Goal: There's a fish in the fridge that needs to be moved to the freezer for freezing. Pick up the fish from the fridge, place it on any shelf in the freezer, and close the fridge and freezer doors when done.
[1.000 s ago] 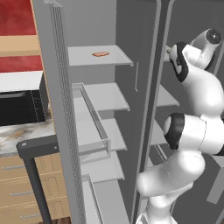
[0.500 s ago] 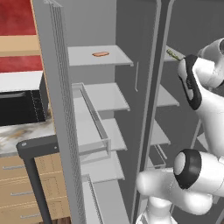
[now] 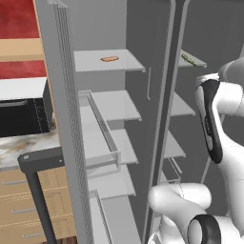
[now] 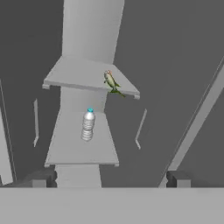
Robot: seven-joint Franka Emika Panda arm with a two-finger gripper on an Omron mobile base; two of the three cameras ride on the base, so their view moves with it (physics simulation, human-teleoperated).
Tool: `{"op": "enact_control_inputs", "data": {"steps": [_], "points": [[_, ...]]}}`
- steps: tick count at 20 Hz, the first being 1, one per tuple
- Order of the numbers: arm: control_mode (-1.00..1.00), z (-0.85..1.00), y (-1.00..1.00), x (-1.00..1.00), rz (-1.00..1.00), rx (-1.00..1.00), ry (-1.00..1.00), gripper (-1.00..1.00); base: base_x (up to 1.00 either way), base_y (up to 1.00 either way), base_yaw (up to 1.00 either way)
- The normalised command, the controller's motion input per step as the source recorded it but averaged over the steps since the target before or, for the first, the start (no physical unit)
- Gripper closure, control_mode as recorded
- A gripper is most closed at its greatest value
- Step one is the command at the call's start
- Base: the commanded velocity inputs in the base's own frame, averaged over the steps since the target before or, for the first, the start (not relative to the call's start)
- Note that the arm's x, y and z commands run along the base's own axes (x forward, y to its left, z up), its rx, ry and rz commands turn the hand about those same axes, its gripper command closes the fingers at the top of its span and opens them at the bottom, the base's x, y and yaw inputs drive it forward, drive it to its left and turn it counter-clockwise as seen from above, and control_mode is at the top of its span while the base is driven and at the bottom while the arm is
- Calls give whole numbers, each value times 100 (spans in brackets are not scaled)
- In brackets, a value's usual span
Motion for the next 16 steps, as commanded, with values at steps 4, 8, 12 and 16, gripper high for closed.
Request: {"op": "enact_control_inputs", "data": {"steps": [4,8,12,16], "points": [[-100,23,48,-100,0,23,-3,-100,0,0,0],[-100,10,52,-98,0,19,0,-100,0,0,0],[-100,0,69,-67,0,-3,-10,-100,0,0,0],[-100,11,59,-54,0,-5,-11,-100,0,0,0]]}}
